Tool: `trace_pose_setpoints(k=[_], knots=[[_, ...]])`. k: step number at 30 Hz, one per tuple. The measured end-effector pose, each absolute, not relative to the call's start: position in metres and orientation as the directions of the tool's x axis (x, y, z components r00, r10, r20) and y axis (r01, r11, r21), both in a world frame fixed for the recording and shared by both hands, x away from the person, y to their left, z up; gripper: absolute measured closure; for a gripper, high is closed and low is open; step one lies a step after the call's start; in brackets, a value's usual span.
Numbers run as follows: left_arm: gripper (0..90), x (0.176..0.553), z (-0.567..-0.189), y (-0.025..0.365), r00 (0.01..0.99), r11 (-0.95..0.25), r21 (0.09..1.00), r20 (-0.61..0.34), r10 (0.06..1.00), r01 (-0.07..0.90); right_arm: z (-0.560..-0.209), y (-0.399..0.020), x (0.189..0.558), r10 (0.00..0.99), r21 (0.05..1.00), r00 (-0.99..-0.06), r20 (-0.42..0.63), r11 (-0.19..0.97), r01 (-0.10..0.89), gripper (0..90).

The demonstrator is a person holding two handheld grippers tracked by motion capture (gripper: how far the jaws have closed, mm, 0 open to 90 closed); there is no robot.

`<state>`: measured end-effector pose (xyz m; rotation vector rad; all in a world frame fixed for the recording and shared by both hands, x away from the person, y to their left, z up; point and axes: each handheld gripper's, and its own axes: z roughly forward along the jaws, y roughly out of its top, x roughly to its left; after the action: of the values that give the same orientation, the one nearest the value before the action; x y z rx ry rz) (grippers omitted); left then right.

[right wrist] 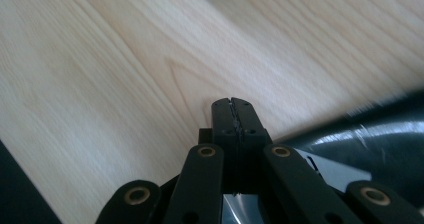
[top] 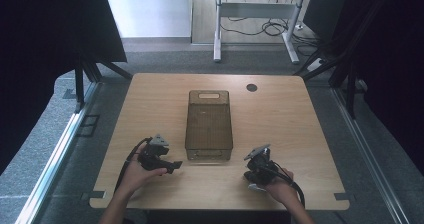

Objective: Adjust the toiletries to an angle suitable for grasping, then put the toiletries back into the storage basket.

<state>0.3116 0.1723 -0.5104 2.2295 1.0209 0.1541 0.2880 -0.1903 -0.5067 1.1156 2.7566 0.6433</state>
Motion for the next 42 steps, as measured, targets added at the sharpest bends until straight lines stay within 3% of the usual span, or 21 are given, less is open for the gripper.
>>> trace_pose_setpoints(k=[14,24,31,42], knots=[[22.9,0.312,-0.511,0.171,0.688,-0.473,0.616,-0.16,0.708,0.63,-0.506,-0.227,0.279,0.738,0.389,-0.673,0.054,0.605,0.695,89.2],[22.9,0.311,-0.511,0.171,0.688,-0.473,0.617,-0.157,0.709,0.629,-0.487,-0.237,0.277,0.735,0.443,-0.677,0.044,0.593,0.673,84.9],[22.9,0.311,-0.51,0.172,0.685,-0.468,0.619,-0.161,0.711,0.631,-0.469,-0.237,0.287,0.732,0.455,-0.682,0.011,0.604,0.655,61.9],[22.9,0.31,-0.509,0.172,0.686,-0.468,0.621,-0.159,0.71,0.629,-0.467,-0.232,0.3,0.775,0.455,-0.632,-0.006,0.565,0.688,43.3]])
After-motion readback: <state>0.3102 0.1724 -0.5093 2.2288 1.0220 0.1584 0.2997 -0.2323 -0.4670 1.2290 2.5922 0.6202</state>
